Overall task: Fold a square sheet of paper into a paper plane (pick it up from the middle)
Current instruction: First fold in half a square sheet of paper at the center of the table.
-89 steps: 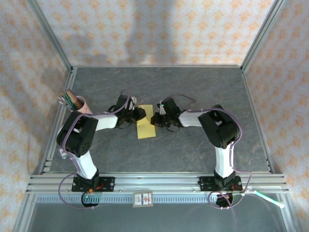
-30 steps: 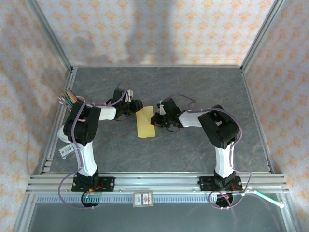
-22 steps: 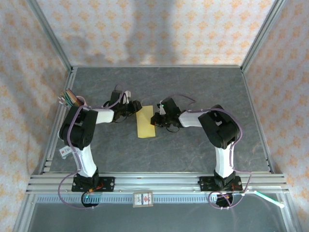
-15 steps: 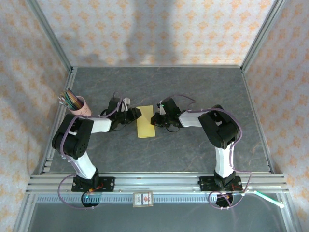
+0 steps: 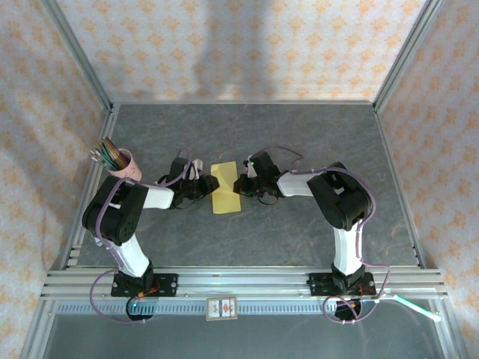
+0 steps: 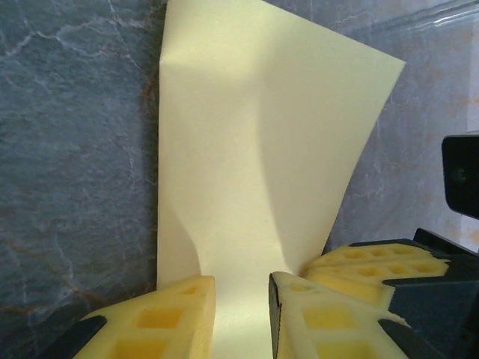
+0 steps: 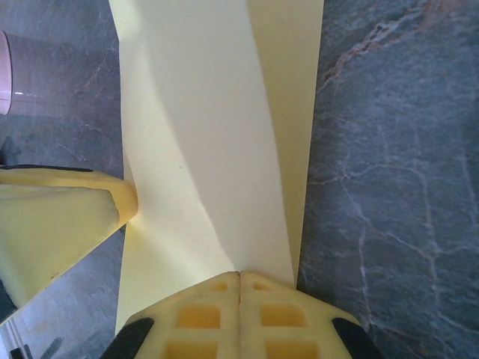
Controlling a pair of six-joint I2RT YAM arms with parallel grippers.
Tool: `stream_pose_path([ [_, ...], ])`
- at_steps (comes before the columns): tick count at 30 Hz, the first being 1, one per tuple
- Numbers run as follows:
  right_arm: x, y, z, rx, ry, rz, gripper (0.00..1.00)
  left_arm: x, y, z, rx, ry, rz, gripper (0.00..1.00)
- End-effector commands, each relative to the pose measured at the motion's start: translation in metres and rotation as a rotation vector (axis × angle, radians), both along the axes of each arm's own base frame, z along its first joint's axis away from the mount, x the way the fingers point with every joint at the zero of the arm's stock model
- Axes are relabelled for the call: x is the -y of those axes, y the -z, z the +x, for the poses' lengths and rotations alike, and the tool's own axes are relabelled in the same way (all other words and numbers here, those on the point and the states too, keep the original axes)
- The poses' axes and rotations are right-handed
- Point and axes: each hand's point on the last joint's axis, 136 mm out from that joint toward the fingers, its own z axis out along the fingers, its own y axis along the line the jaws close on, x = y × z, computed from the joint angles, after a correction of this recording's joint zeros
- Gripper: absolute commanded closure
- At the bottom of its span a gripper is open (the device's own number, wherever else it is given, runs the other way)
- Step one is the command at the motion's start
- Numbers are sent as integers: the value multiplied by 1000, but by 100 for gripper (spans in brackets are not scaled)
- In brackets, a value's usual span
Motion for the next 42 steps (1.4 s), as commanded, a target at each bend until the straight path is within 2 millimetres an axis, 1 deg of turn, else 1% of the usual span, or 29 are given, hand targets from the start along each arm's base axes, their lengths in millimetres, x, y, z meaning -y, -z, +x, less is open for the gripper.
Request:
stream_pose_path([
  [1, 76, 95, -31, -152, 89, -363, 100, -13, 14, 1, -22, -29, 71, 70],
  [6, 76, 95, -31, -152, 89, -364, 100, -5, -11, 2, 28, -23, 5, 67],
  [10, 76, 95, -32, -152, 91, -364, 100, 9, -24, -9, 37, 3, -71, 68],
  [12, 76, 95, -32, -152, 91, -364, 100, 13, -22, -16, 25, 17, -76, 68],
  [14, 77, 96, -33, -153, 90, -365, 100, 12, -13, -22, 2, 18, -57, 69],
  [17, 77, 96, -32, -151, 92, -364, 100, 3, 8, -30, -48, -4, 0, 70],
  [19, 77, 95, -32, -150, 92, -364, 100, -2, 15, -33, -62, -17, 24, 70],
  [21, 77, 96, -32, -152, 92, -366, 100, -2, 14, -33, -60, -18, 24, 71],
  [25, 77, 95, -32, -150, 91, -366, 100, 6, -8, -35, -15, 4, -31, 70],
  [28, 78, 95, -32, -149, 91, -365, 100, 10, -14, -43, -10, 11, -52, 69],
  [30, 77, 96, -33, -149, 92, -364, 100, 13, -13, -49, -14, 18, -63, 69],
  [33, 77, 97, -33, -154, 92, -362, 100, 15, -5, -56, -34, 29, -60, 69],
  [35, 77, 98, -34, -154, 92, -363, 100, 13, 3, -59, -50, 23, -49, 69],
  [38, 78, 98, -34, -154, 92, -365, 100, 3, 14, -60, -70, -4, 19, 69],
  [40, 79, 98, -34, -154, 91, -368, 100, 0, 13, -59, -66, -12, 38, 70],
  [42, 79, 97, -34, -152, 91, -370, 100, 1, 5, -58, -48, -10, 28, 69],
])
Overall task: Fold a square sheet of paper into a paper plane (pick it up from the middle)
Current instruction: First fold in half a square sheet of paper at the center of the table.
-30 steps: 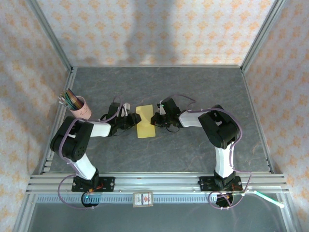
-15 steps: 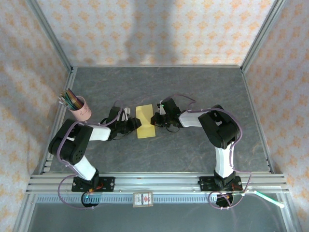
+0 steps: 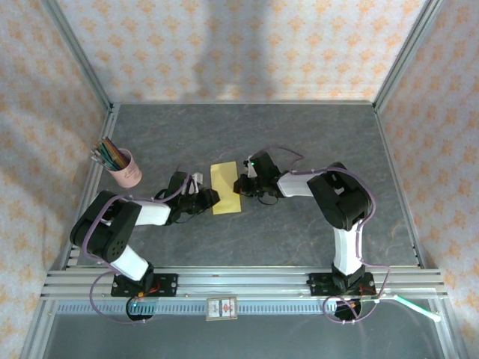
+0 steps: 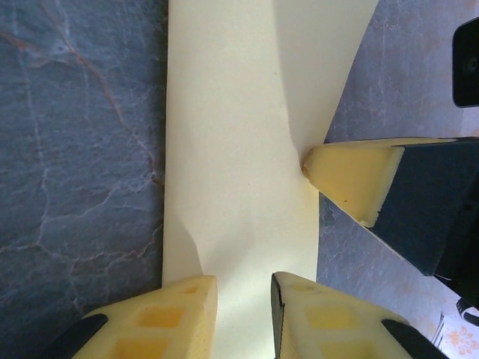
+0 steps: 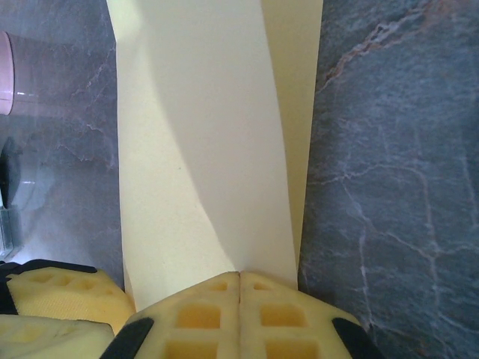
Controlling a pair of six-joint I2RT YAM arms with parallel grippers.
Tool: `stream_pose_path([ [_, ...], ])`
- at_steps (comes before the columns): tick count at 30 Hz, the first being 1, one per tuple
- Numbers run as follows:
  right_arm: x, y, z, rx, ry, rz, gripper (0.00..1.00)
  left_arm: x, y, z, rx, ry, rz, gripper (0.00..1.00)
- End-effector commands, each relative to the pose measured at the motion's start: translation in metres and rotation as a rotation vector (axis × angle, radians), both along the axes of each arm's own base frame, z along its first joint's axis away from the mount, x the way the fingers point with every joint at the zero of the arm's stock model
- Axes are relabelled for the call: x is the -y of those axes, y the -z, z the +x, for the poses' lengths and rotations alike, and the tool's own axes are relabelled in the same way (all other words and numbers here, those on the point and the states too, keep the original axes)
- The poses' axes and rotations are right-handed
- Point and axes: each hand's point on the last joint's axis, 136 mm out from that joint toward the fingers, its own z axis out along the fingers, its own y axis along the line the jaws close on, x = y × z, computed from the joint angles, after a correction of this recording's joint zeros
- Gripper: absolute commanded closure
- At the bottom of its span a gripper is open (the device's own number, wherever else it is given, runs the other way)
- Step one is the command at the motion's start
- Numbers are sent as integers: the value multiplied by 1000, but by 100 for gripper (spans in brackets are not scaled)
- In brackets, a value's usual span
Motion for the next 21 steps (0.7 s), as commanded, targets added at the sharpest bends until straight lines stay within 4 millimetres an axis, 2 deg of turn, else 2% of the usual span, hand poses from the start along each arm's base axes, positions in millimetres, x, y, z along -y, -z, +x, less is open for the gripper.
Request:
stream_pose_path([
  [1, 79, 97, -34, -156, 93, -374, 100, -7, -1, -2, 4, -17, 42, 69],
  [6, 79, 96, -33, -156, 93, -370, 100, 12, -22, -9, 41, 48, -31, 67],
  [9, 79, 97, -33, -157, 95, -370, 100, 17, -14, -15, 12, 67, -27, 67],
  [15, 79, 97, -34, -157, 92, -371, 100, 1, 16, -25, -59, 40, 78, 69],
  [18, 79, 97, -34, -157, 91, -371, 100, -1, 16, -23, -57, 34, 90, 69],
  [21, 78, 96, -32, -155, 92, -370, 100, 2, 4, -18, -28, 40, 71, 69],
])
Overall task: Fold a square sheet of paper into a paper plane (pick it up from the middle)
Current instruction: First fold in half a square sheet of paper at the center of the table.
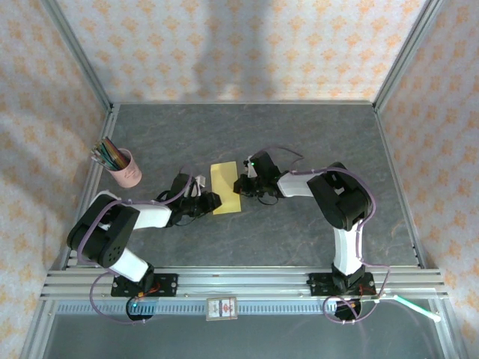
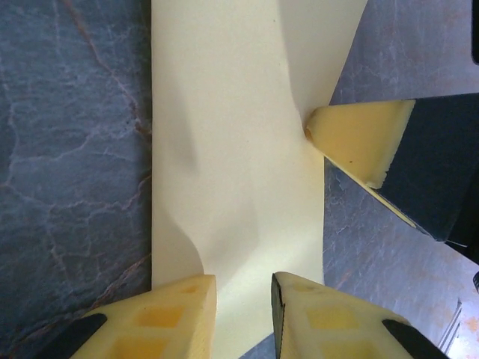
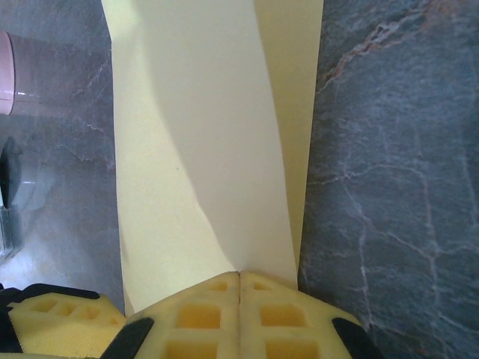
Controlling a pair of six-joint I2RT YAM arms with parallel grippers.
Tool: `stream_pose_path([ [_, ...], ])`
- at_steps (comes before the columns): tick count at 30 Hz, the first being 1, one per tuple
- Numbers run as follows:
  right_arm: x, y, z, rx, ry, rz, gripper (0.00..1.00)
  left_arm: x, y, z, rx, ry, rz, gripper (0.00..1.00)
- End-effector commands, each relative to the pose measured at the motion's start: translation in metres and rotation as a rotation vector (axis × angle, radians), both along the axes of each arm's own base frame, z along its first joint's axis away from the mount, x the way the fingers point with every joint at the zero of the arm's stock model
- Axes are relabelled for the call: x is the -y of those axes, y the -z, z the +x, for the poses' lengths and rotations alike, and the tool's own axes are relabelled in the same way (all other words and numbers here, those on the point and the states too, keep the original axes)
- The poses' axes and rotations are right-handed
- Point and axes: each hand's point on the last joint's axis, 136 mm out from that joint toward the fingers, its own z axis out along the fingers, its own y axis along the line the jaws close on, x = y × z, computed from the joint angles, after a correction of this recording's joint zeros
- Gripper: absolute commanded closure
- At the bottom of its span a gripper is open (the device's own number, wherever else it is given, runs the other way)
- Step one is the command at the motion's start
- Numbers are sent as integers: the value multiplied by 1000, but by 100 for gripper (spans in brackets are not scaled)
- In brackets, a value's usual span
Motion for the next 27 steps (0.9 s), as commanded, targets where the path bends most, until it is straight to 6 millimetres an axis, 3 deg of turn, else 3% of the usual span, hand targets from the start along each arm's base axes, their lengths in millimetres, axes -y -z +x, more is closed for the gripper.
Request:
stream_pose_path([
  [1, 78, 96, -32, -156, 91, -371, 100, -5, -4, 0, 6, 2, 23, 69],
  [4, 77, 96, -32, -157, 91, -368, 100, 1, -24, 13, 60, 0, -21, 69],
  [7, 77, 97, -31, -156, 92, -368, 100, 1, -33, 26, 79, -21, -45, 70],
  [13, 78, 97, -32, -158, 93, -370, 100, 3, -25, 40, 58, -23, -22, 81],
  [27, 77, 97, -32, -159, 92, -368, 100, -10, -21, 31, 52, -35, -7, 86],
])
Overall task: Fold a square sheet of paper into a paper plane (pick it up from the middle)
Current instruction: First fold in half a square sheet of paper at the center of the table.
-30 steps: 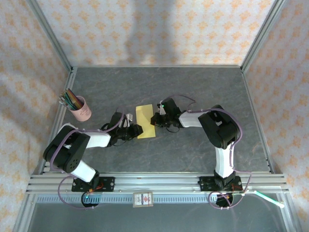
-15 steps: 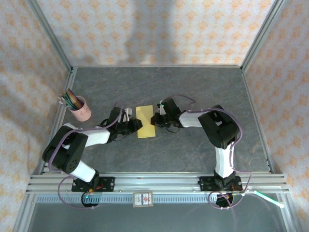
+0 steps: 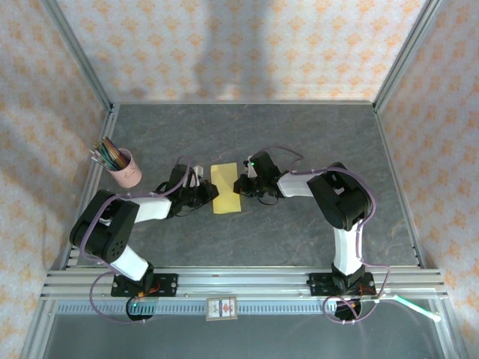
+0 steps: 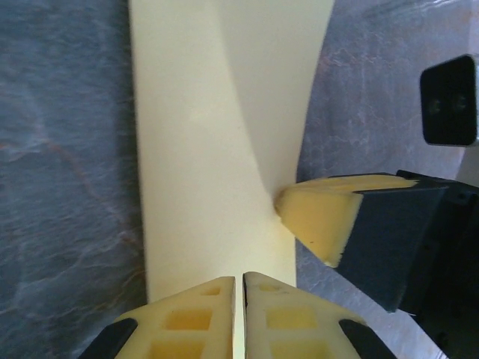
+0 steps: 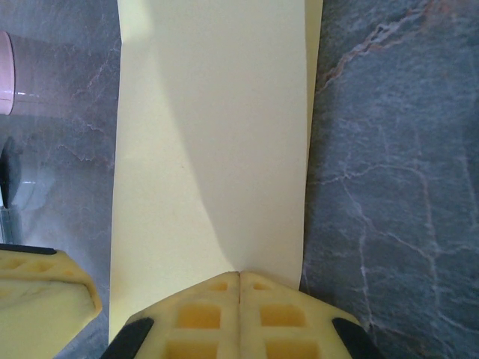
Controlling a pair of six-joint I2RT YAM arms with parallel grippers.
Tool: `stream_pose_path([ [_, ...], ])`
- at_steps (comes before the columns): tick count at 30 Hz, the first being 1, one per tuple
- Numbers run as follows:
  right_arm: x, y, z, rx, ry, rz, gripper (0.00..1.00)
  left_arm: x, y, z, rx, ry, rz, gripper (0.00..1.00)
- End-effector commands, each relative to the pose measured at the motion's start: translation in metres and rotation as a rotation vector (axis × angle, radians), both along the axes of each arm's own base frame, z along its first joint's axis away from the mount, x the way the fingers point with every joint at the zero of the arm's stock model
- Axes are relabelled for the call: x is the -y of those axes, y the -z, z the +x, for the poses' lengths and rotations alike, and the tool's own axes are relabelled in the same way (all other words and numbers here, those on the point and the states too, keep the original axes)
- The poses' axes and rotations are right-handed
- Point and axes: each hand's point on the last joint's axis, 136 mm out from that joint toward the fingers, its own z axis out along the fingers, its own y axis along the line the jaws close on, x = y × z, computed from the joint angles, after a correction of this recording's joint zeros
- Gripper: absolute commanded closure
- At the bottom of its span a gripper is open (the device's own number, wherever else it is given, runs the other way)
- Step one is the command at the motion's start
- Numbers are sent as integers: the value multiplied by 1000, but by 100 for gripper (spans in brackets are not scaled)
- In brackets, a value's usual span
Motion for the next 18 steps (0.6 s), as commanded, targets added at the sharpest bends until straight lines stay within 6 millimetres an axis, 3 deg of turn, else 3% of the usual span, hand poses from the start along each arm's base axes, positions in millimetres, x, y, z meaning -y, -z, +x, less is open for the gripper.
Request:
stream_pose_path([
  [1, 77, 97, -32, -159, 93, -367, 100, -2, -5, -2, 19, 12, 4, 86],
  [9, 78, 96, -32, -158, 96, -368, 100, 1, -3, 2, 14, 24, 3, 86],
  [18, 78, 96, -32, -155, 96, -367, 100, -1, 5, -10, -12, 37, 18, 87],
])
